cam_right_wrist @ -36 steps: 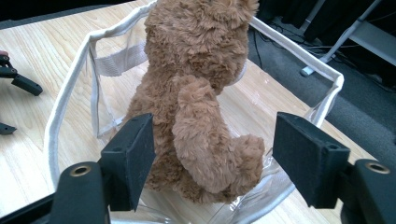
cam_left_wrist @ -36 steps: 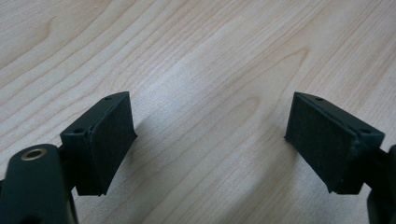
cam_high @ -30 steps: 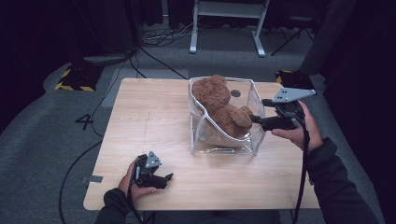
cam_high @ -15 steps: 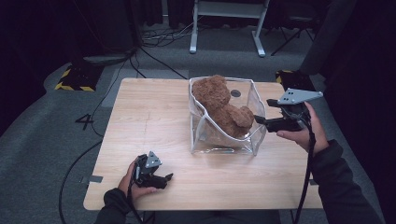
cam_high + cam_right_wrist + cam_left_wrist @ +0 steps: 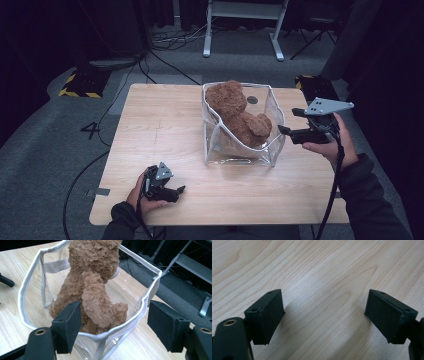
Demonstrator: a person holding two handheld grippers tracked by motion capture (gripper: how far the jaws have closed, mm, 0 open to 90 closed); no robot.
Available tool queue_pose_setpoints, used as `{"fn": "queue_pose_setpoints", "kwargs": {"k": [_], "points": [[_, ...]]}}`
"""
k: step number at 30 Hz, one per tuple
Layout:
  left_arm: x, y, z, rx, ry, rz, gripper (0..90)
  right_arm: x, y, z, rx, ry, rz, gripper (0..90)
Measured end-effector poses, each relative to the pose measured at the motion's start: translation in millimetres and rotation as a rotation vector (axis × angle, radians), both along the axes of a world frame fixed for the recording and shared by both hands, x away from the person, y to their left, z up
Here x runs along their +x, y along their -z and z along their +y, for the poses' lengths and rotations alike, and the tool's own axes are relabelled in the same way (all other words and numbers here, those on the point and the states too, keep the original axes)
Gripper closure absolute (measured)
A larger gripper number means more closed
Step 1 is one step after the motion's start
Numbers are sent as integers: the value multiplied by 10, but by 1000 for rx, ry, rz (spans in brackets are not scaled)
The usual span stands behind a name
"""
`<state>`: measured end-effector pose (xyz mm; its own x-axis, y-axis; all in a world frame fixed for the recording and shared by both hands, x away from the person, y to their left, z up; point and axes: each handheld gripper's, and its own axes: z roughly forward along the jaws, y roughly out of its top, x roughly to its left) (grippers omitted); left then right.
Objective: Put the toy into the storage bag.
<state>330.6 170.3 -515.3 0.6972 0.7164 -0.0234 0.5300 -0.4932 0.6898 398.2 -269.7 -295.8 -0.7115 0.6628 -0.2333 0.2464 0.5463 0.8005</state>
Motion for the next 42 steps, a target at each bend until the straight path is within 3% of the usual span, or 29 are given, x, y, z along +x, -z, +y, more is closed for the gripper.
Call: {"fn": "queue_pose_setpoints", "kwargs": {"k": [20,36,42], "points": [[0,0,0,0,0,0,157,-83,77,-202,14,13,-17,275],[-1,0,0,0,0,1,157,-127,222,-323,28,-3,6,268],[0,0,0,0,0,0,157,-136,301,-358,1,1,5,264]]}}
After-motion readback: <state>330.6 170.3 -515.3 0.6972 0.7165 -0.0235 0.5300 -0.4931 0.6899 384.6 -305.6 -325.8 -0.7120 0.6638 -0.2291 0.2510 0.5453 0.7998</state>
